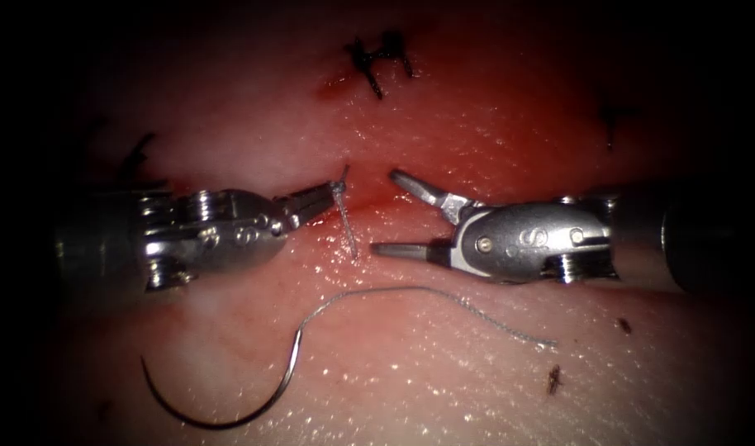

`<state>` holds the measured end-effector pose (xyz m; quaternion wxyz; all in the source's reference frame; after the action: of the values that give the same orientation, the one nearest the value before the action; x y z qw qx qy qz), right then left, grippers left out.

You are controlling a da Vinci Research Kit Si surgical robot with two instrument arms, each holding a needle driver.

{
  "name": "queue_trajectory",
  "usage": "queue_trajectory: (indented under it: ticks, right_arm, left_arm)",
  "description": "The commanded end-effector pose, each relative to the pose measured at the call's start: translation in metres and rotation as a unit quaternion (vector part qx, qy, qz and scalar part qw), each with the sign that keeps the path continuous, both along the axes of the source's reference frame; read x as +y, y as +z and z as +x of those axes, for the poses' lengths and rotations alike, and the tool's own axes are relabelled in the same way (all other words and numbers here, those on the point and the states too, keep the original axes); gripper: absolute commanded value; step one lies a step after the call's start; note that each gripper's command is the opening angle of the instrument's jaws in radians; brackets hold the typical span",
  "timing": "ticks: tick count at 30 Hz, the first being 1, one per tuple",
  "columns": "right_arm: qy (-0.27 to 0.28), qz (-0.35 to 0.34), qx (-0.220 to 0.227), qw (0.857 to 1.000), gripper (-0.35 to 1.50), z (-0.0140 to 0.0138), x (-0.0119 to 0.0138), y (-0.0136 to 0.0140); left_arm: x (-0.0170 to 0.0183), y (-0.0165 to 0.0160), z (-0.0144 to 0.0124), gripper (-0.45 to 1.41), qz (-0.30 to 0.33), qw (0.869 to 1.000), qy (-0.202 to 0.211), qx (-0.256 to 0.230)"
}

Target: Wound Closure

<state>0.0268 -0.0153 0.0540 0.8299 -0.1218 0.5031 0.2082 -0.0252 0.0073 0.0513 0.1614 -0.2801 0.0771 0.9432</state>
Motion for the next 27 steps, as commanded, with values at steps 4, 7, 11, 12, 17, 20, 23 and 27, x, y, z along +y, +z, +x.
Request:
queue_trajectory:
  ticks: [4,7,11,12,17,20,23,27]
  right_arm:
    - [-0.001,0.003,0.001,1.0,1.04,0.002,-0.0004,0.0004]
    - [0.001,0.006,-0.001,1.0,1.04,0.0028,-0.0002,0.0002]
    - [0.005,0.01,-0.003,1.0,1.06,0.0041,0.0002,-0.0001]
    - [0.005,0.008,-0.004,1.0,1.06,0.0044,0.0003,-0.0002]
    - [0.0,0.004,-0.002,1.0,1.06,0.0061,0.001,-0.0002]
    - [-0.002,-0.001,0.006,1.0,1.06,0.007,0.0013,-0.0002]
    - [-0.005,-0.01,0.008,1.0,1.03,0.0079,0.0016,-0.0002]
    - [-0.011,-0.025,0.009,1.0,1.03,0.009,0.0019,0.0]
  left_arm:
    - [-0.0003,0.0006,-0.0004,-0.45,0.0,1.0,0.0,-0.007]
    - [-0.0003,0.0006,-0.0003,-0.45,0.005,1.0,-0.002,-0.014]
    - [-0.0003,0.0006,-0.0003,-0.45,0.011,0.999,-0.007,-0.031]
    - [-0.0003,0.0007,-0.0003,-0.45,0.013,0.999,-0.006,-0.038]
    - [-0.0002,0.0008,-0.0002,-0.45,0.02,0.998,-0.01,-0.052]
    - [-0.0001,0.0009,-0.0001,-0.45,0.026,0.998,-0.013,-0.06]
    - [0.0,0.0009,0.0,-0.45,0.031,0.997,-0.016,-0.07]
    - [0.0,0.0009,0.0001,-0.45,0.039,0.996,-0.018,-0.082]
